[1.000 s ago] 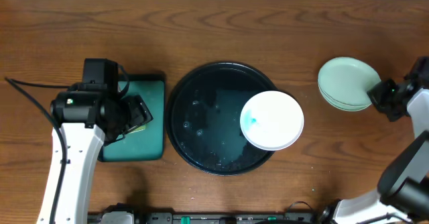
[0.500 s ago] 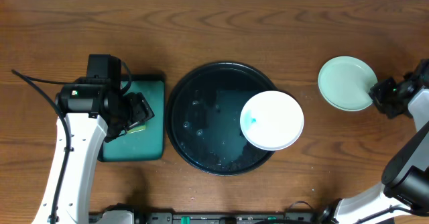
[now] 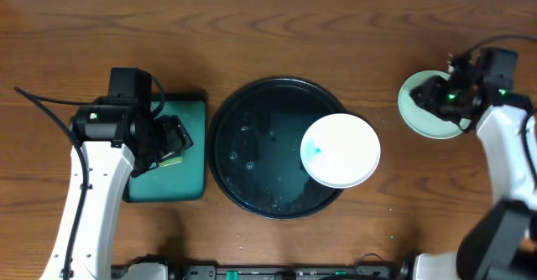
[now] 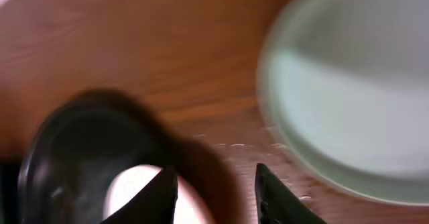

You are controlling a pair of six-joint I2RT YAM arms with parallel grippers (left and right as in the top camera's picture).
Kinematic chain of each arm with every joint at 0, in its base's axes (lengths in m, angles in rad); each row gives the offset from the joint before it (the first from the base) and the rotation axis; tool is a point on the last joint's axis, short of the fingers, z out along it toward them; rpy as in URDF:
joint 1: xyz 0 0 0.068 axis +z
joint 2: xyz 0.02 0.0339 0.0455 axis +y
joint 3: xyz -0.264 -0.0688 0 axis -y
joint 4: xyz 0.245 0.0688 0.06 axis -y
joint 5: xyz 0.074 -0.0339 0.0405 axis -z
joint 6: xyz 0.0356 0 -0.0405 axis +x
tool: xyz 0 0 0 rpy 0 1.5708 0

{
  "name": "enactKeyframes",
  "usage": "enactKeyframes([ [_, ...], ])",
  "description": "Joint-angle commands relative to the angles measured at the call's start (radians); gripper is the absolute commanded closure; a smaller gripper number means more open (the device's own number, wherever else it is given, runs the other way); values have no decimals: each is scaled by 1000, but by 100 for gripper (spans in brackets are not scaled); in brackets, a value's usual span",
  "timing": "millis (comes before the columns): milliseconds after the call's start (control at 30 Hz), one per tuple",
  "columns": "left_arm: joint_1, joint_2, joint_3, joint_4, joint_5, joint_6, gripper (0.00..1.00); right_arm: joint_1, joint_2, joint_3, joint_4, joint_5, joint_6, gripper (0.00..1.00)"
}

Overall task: Clean dirty plates on tray and stack at the side
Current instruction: 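Release the plate and move the right gripper to the white plate, then grip the white plate's rim with the right gripper and pull it toward tray center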

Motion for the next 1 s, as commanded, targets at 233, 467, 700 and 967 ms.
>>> enactKeyframes([
  [233, -2, 3, -2, -8, -13, 6, 19, 229, -294, 18, -176, -69, -47, 7],
  [467, -2, 3, -2, -11, -12, 6, 19, 241, -294, 15, -306, 34, 52, 82],
  [700, -2, 3, -2, -11, -13, 6, 19, 243, -237, -51, -424, 240, 142, 50],
  [967, -2, 3, -2, -11, -13, 7, 19, 245, -189, -249, -266, 169, 147, 42],
])
